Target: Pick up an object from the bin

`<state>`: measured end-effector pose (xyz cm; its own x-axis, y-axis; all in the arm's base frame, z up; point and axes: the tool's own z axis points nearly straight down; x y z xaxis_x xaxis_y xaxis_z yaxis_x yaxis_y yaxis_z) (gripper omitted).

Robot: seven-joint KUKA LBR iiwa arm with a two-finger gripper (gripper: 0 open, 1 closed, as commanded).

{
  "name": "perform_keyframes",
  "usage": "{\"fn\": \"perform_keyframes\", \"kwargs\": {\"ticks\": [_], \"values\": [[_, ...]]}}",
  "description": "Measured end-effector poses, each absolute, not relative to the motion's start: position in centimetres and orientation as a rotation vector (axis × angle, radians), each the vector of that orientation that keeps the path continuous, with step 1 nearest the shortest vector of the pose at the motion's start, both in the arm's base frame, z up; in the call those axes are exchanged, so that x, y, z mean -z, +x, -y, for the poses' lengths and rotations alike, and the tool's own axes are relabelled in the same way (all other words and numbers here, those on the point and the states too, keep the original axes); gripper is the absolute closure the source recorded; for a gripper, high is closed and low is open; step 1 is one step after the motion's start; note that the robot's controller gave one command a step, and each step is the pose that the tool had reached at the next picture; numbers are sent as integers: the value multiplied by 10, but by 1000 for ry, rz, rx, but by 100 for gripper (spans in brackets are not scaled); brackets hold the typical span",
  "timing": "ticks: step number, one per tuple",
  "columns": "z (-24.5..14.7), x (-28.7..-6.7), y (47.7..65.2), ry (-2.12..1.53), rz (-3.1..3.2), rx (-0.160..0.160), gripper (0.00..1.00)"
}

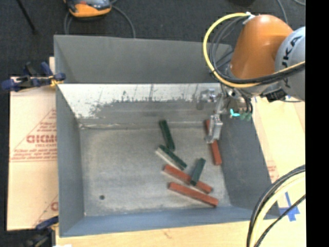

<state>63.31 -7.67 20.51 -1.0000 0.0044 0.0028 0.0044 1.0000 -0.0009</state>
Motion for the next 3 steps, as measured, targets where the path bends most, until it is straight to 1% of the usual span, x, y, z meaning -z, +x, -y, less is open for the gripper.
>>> {"fn": "perform_keyframes", "kwargs": {"ticks": [1, 2, 3], "values": [[77, -210, 635, -5, 3147, -3, 0], [79, -184, 630, 120, 3151, -4, 0], [80, -117, 596, 468, 3114, -4, 0]]}}
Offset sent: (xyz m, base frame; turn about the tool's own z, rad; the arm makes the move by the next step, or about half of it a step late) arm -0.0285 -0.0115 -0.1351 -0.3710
